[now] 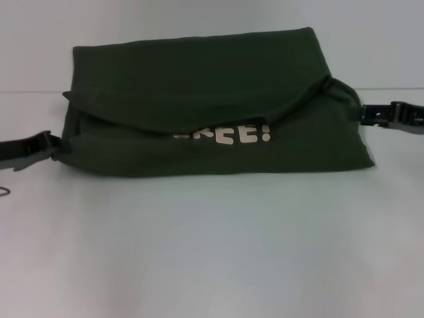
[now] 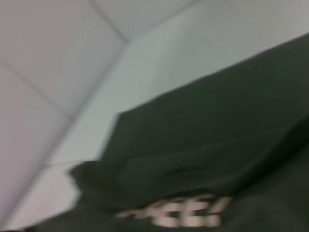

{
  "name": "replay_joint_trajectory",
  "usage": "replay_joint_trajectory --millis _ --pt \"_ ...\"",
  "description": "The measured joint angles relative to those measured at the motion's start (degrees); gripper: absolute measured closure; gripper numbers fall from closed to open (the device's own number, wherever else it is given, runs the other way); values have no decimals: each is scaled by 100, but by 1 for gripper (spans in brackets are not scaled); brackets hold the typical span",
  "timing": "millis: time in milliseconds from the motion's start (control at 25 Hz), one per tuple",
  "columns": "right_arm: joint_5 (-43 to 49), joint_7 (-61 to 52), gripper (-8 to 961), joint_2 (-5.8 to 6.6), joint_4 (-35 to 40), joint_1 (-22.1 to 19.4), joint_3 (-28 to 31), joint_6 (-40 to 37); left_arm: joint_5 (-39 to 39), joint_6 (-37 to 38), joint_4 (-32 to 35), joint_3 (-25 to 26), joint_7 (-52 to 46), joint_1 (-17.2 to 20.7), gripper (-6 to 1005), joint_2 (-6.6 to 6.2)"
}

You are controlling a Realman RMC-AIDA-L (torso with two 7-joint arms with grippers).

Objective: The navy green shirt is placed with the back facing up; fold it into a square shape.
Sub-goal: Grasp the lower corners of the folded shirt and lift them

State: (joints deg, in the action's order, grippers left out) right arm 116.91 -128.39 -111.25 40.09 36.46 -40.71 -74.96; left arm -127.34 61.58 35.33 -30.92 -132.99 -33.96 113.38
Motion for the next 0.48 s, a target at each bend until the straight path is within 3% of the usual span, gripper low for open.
replay_joint_trajectory --millis 200,480 --pt "1277 -634 462 176 -48 502 -6 617 -23 -20 2 207 -187 -59 984 -33" --pt "2578 -1229 461 90 -182 1057 -50 959 6 -44 2 210 -202 -69 984 -2"
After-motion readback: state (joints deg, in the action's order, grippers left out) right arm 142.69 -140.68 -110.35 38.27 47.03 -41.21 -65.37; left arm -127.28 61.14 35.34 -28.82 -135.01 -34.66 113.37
